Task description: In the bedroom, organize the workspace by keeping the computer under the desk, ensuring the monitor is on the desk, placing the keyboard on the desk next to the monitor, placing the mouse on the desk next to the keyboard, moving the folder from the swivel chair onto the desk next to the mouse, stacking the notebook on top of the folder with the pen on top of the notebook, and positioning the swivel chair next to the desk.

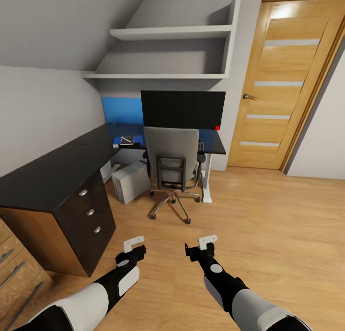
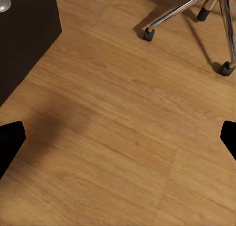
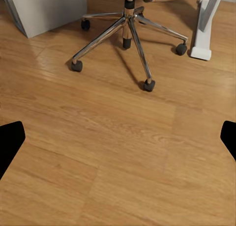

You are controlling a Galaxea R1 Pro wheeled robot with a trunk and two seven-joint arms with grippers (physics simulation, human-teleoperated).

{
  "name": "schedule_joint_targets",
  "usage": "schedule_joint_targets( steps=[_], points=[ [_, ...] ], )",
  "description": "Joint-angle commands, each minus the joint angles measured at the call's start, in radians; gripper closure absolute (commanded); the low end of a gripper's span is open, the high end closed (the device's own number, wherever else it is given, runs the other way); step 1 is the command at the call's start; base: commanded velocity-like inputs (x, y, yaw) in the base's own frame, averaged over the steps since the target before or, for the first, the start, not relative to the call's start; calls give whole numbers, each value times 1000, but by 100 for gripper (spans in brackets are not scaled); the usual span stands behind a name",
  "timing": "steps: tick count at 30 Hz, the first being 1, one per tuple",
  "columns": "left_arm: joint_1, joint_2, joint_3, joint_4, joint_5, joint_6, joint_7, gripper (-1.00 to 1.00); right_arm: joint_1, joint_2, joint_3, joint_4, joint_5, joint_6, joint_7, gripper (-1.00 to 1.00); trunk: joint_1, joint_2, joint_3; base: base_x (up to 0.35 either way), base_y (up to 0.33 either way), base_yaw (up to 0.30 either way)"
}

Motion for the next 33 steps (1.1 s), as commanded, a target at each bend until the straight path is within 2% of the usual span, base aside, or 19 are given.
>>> schedule_joint_targets(
  steps=[1,19,21,22,27,30,32,33],
  points=[
    [-1,0,-8,0,10,-4,5,-100,-1,0,8,1,-10,-4,-5,-100,-4,7,2,0,0,0],
    [-1,-3,-14,3,12,-4,5,-100,1,-2,6,15,-11,-14,-7,-100,-73,133,59,0,0,0],
    [-1,-3,-14,8,12,-5,5,-100,2,-3,6,40,-11,-43,-7,-100,-81,147,65,0,0,0],
    [-1,-3,-15,47,12,-9,4,-100,3,-3,5,105,-11,-126,-8,-100,-85,154,68,0,0,0],
    [2,-5,-16,80,11,-12,2,-100,8,-4,5,167,-11,-170,-8,-100,-104,189,84,0,0,0],
    [19,-4,-15,86,11,-22,2,-100,36,-8,3,219,-11,-237,-9,-100,-115,210,93,0,0,0],
    [50,-4,-15,88,10,-48,1,-100,91,-14,3,240,-11,-313,-9,-100,-123,224,99,0,0,0],
    [61,-4,-15,89,10,-58,1,-100,105,-17,3,243,-12,-328,-9,-100,-127,231,103,0,0,0]
  ],
)
